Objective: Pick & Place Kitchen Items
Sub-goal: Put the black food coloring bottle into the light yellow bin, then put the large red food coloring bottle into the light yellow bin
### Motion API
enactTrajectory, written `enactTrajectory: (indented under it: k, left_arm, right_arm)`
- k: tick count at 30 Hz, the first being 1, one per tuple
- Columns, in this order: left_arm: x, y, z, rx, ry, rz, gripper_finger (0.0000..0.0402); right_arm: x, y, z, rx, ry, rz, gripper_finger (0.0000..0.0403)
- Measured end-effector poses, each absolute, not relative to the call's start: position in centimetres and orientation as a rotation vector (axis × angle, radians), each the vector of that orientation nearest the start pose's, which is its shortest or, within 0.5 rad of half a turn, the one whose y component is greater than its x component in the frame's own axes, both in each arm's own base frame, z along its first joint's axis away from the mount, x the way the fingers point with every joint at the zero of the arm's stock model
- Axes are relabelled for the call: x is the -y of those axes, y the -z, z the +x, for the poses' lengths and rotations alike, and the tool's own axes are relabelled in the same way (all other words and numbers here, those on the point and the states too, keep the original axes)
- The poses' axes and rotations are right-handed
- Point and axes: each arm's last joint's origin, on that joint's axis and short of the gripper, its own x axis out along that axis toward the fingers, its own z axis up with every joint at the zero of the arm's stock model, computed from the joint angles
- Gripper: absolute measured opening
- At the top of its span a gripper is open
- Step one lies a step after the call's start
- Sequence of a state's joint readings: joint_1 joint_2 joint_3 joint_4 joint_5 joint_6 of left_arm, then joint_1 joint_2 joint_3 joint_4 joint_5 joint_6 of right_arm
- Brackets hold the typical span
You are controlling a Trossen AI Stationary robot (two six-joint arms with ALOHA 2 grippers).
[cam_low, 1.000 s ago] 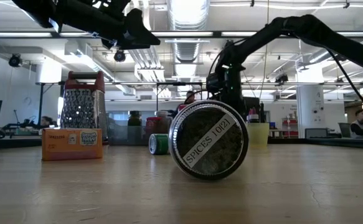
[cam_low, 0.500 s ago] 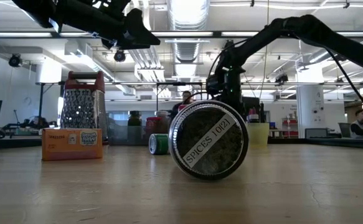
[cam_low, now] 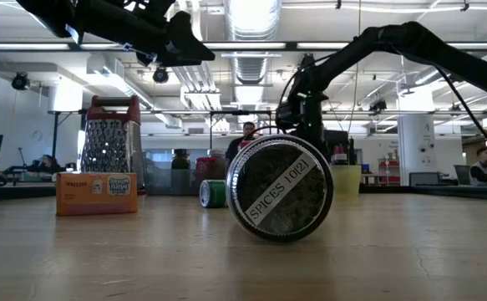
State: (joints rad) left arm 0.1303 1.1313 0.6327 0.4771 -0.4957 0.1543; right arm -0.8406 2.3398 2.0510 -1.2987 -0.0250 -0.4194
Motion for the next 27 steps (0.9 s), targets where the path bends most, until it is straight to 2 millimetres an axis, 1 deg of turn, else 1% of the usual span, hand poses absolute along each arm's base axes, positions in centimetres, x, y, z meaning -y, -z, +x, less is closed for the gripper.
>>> enactTrajectory:
  k: [13, 16, 22, 27]
  left_arm:
    - [-4.5, -27.6, 24.1, -0.071, -0.623, 0.153, 0.0291]
    - [-4.5, -27.6, 24.1, -0.072, -0.623, 0.153, 0.0291]
    - [-4.5, -27.6, 24.1, -0.072, -0.623, 0.153, 0.0291]
    - [-4.6, -27.6, 24.1, -0.072, -0.623, 0.153, 0.0291]
  right_arm:
    - [33.8, -18.4, 30.3, -1.545, 0.309, 0.352, 0.0120]
    - [33.7, -18.7, 30.3, -1.543, 0.308, 0.350, 0.0125]
    - [33.4, -20.5, 30.0, -1.511, 0.322, 0.321, 0.0137]
    - [32.7, -23.4, 29.6, -1.457, 0.344, 0.284, 0.0143]
